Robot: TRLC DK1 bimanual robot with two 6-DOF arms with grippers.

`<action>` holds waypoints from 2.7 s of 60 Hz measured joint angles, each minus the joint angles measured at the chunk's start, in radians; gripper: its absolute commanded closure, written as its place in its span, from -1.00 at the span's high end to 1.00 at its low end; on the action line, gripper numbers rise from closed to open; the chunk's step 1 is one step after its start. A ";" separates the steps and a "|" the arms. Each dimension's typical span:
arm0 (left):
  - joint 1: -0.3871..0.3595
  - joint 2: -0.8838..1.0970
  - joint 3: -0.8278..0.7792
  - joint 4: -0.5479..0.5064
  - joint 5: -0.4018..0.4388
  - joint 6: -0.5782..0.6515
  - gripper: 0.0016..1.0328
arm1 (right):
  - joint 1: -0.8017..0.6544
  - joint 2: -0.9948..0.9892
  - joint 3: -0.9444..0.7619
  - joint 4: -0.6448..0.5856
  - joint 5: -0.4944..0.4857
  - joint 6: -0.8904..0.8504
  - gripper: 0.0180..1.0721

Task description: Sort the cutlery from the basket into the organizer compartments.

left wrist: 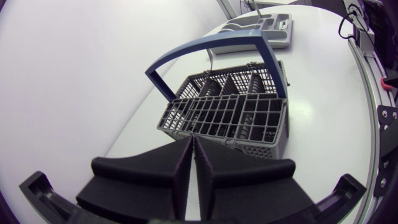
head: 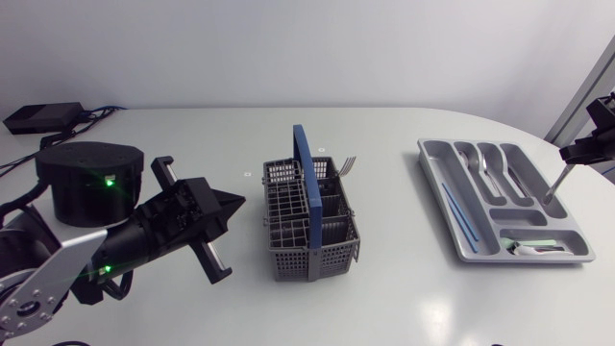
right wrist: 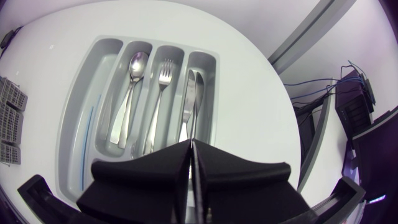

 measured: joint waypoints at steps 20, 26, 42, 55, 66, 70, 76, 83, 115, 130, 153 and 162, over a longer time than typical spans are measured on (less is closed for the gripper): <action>-0.002 0.000 0.000 0.000 0.000 0.000 -0.87 | 0.023 0.105 0.053 -0.014 0.058 0.000 -0.89; -0.002 0.000 0.000 0.000 0.000 0.000 -0.87 | 0.031 0.142 0.090 -0.002 0.058 0.004 -0.89; -0.009 0.000 0.000 0.000 -0.017 0.000 -0.87 | 0.053 0.231 0.126 0.061 0.082 0.044 -0.89; -0.013 0.000 0.000 0.000 -0.019 0.000 -0.87 | 0.075 0.313 0.188 0.068 0.111 0.080 -0.88; -0.013 0.000 0.000 -0.002 -0.019 0.000 -0.87 | 0.094 0.381 0.285 0.059 0.138 0.113 -0.72; -0.013 0.000 0.000 -0.006 -0.020 0.000 -0.87 | 0.102 0.409 0.319 0.057 0.149 0.119 -0.56; -0.013 0.000 0.000 -0.008 -0.023 0.000 -0.87 | 0.112 0.455 0.370 0.047 0.162 0.135 -0.55; -0.013 -0.002 0.000 -0.008 -0.023 0.000 -0.87 | 0.118 0.498 0.413 0.032 0.171 0.140 -0.51; -0.013 -0.032 -0.031 -0.028 -0.022 -0.002 -0.88 | 0.254 0.095 0.001 0.179 0.060 0.135 -0.09; -0.007 -0.030 -0.052 -0.023 -0.022 -0.008 -0.88 | 0.461 -0.116 -0.204 0.233 0.006 0.135 -0.09; 0.093 0.225 -0.051 0.162 -0.008 -0.003 -0.89 | 0.807 -0.356 -0.546 0.268 -0.004 0.135 -0.09; 0.169 0.351 -0.005 0.169 0.061 -0.005 -0.93 | 0.888 -0.433 -0.625 0.268 -0.005 0.135 -0.44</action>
